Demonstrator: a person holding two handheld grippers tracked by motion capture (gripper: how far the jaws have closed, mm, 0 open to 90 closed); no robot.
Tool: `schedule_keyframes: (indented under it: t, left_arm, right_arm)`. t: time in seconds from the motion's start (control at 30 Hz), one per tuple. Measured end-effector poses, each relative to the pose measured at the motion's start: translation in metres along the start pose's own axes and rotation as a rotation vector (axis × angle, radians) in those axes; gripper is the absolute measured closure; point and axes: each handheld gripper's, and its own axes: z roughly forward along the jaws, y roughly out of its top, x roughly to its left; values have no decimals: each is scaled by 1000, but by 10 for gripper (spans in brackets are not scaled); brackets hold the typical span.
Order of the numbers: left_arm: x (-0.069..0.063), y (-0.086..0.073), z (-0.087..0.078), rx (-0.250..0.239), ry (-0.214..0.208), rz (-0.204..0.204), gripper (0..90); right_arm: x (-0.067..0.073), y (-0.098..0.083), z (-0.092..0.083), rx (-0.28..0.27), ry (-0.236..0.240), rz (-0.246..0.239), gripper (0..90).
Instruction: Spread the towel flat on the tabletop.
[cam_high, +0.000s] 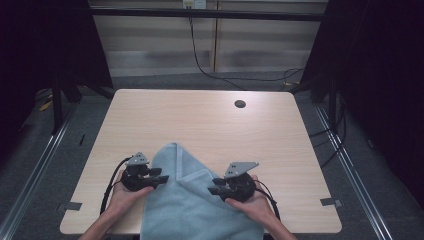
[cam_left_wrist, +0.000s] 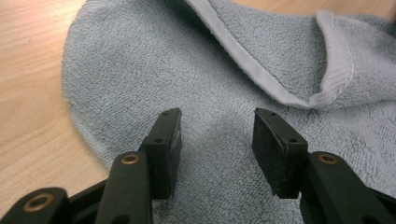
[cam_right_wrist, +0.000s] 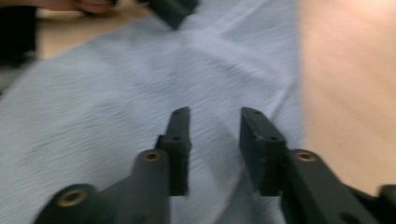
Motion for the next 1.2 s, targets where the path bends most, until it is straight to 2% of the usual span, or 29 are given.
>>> schedule_keyframes:
  t: [0.1,0.13,0.17,0.2,0.23,0.27,0.3,0.43,0.57,0.67,0.77,0.87,0.9,1.03,1.1,1.13,1.2]
  left_arm:
    - [-2,0,0,3,8,19,516]
    - [-2,0,0,2,6,20,514]
    - [-1,-1,0,2,3,21,512]
    - [-1,-1,0,-1,-3,22,511]
    - [0,-1,0,-3,-7,19,512]
    - [0,-2,0,-7,-6,20,512]
    - [0,-2,0,-8,-10,19,512]
    - [-1,-2,0,-7,-1,34,511]
    - [-3,-2,0,-1,-7,38,511]
    - [-5,-3,1,-1,-24,45,498]
    - [-9,-3,1,6,-43,54,498]
    - [-14,-5,1,6,-72,74,498]
    - [-16,-5,1,7,-84,80,498]
    - [-23,-5,3,25,-121,101,497]
    - [-22,-4,3,25,-145,80,492]
    - [-21,-2,2,32,-137,80,499]
    - [-15,1,1,17,-120,67,505]
  right_arm:
    - [-13,5,15,13,-4,28,542]
    - [-15,5,21,23,5,31,541]
    - [-15,5,26,40,-7,24,556]
    - [-14,5,30,56,-23,13,642]
    - [-13,5,32,57,-16,1,704]
    - [-12,5,33,51,-22,-3,793]
    - [-11,6,31,44,-21,-5,839]
    - [-16,10,11,-47,-47,19,870]
    - [-31,14,-19,-129,-131,68,872]
    - [-48,9,-37,-159,-198,112,873]
    - [-67,1,-52,-170,-276,152,872]
    - [-85,-10,-65,-147,-379,198,870]
    - [-91,-15,-68,-141,-397,218,866]
    - [-105,-29,-72,-100,-446,260,755]
    - [-105,-31,-72,-96,-454,268,669]
    - [-104,-30,-73,-99,-456,272,647]
    - [-101,-29,-72,-115,-431,272,637]
